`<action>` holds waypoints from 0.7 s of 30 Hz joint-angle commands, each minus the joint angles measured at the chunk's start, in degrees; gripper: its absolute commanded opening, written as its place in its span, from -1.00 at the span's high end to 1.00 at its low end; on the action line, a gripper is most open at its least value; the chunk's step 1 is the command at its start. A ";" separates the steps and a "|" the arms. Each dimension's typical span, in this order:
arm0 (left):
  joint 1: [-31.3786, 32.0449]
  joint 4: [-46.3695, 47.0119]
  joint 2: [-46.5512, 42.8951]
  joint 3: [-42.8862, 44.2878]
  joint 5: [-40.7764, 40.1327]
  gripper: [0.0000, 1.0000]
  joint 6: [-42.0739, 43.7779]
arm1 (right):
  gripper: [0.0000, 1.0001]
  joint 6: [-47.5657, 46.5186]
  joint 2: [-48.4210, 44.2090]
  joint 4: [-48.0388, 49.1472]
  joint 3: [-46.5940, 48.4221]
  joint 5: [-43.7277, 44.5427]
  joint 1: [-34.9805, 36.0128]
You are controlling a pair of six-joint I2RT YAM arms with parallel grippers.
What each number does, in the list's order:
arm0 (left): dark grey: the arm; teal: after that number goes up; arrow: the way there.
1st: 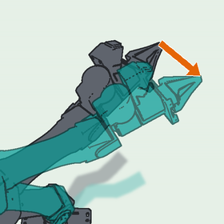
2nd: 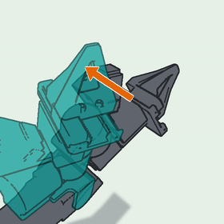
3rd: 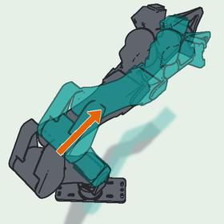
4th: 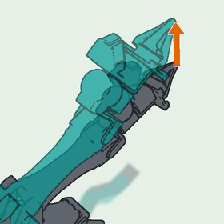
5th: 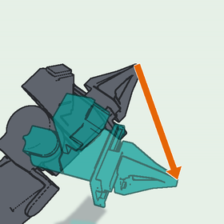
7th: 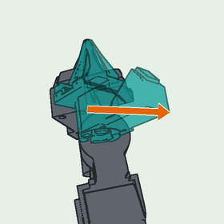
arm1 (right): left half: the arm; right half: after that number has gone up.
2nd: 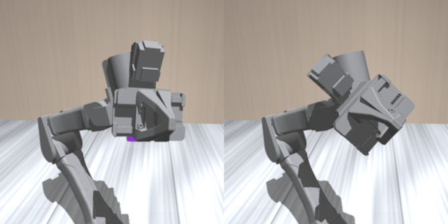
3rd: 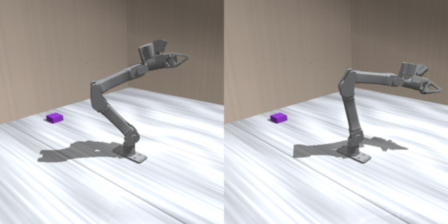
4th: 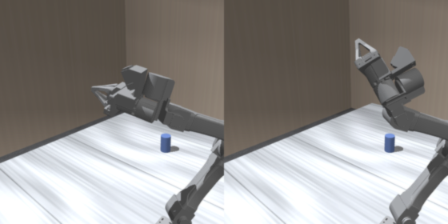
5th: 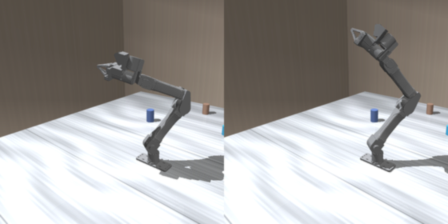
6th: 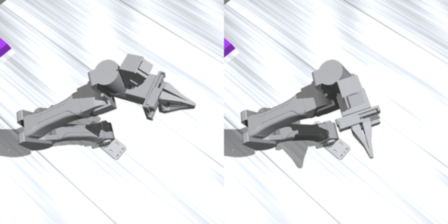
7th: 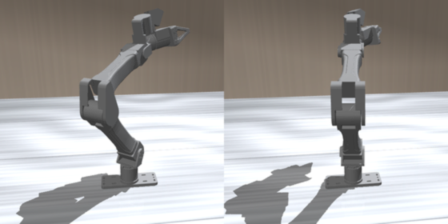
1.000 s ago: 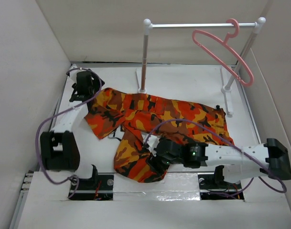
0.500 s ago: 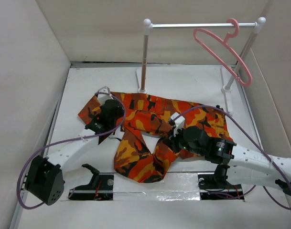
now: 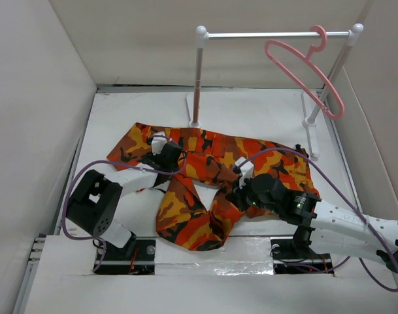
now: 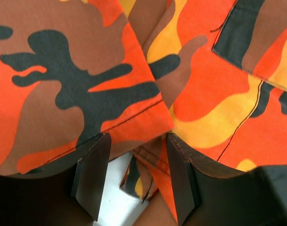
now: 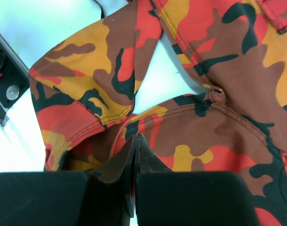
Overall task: Place the trousers on the hanger
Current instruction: Flatten out the trousers at the center of the board.
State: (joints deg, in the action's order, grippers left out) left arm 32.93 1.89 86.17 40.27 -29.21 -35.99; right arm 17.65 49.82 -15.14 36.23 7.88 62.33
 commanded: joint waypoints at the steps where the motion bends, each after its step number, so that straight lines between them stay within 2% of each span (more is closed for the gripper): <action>1: -0.58 1.71 0.57 2.62 -2.78 0.07 1.09 | 1.00 0.28 -1.31 4.06 -1.77 -1.90 -0.10; 6: -2.77 2.06 2.51 3.76 -2.87 0.18 2.06 | 1.00 0.37 -1.05 4.76 -2.57 -2.95 -0.10; 9: -4.19 2.50 3.74 4.20 -1.82 0.33 2.50 | 1.00 0.37 -0.69 5.03 -2.65 -3.39 -0.10; 11: -4.80 3.20 4.09 4.29 -1.38 0.52 2.59 | 1.00 0.28 -0.52 5.12 -2.65 -3.57 -0.10; 13: -4.80 1.98 4.09 5.08 -2.60 0.83 1.80 | 1.00 0.28 -0.52 5.38 -2.74 -3.84 -0.10; 15: -4.80 1.36 1.74 5.43 -3.65 1.00 1.36 | 1.00 0.19 -0.43 5.73 -2.92 -4.19 -0.10; 17: -5.42 0.92 -0.55 5.78 -5.59 1.00 1.27 | 1.00 0.37 0.01 6.34 -3.53 -4.19 -0.10; 21: -12.95 -0.83 -4.87 10.95 -5.86 1.00 1.71 | 1.00 0.37 1.32 8.19 -3.97 -4.54 -0.10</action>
State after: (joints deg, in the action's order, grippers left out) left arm 25.04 0.86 86.08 45.30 -31.75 -34.48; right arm 17.82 50.41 -11.46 32.77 4.12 62.33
